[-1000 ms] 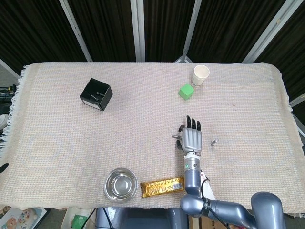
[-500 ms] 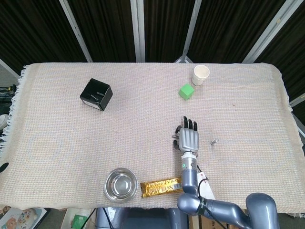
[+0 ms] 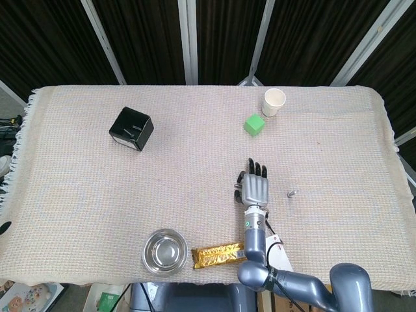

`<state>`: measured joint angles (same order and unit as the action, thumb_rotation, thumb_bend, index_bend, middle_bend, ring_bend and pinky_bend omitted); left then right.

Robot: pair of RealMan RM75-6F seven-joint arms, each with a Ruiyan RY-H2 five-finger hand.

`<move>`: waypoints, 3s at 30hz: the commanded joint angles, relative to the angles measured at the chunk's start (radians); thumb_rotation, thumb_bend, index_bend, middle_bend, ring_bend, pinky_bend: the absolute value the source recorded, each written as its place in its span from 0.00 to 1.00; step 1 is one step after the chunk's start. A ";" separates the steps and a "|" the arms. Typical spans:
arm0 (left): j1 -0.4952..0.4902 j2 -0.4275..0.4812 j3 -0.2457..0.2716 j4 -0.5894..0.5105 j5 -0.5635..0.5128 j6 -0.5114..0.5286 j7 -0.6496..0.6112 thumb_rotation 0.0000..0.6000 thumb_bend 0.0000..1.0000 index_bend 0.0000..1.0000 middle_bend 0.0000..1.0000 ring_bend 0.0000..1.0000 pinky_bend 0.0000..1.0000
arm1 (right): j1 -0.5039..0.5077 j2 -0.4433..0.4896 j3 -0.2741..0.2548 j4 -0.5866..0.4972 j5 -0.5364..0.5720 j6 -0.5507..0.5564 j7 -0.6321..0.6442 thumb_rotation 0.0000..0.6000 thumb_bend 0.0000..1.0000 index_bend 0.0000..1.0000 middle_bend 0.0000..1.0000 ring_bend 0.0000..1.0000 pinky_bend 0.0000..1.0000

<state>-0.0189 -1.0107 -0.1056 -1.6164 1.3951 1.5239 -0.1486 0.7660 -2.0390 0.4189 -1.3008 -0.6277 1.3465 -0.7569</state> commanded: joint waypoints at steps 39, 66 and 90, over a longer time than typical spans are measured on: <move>0.001 -0.001 0.001 -0.003 0.002 0.004 0.004 1.00 0.04 0.18 0.11 0.01 0.01 | 0.000 -0.030 0.033 0.048 -0.012 -0.026 -0.009 1.00 0.35 0.55 0.00 0.00 0.00; 0.000 -0.001 0.002 -0.006 0.002 0.003 0.011 1.00 0.04 0.18 0.11 0.01 0.01 | -0.037 0.045 0.055 -0.091 -0.030 -0.015 0.020 1.00 0.35 0.57 0.00 0.00 0.00; -0.001 -0.003 0.003 -0.009 0.001 0.002 0.021 1.00 0.04 0.18 0.11 0.01 0.01 | -0.043 0.083 0.068 -0.120 -0.017 -0.006 0.046 1.00 0.35 0.58 0.00 0.00 0.00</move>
<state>-0.0202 -1.0138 -0.1030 -1.6259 1.3959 1.5261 -0.1274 0.7230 -1.9563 0.4873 -1.4207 -0.6443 1.3402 -0.7104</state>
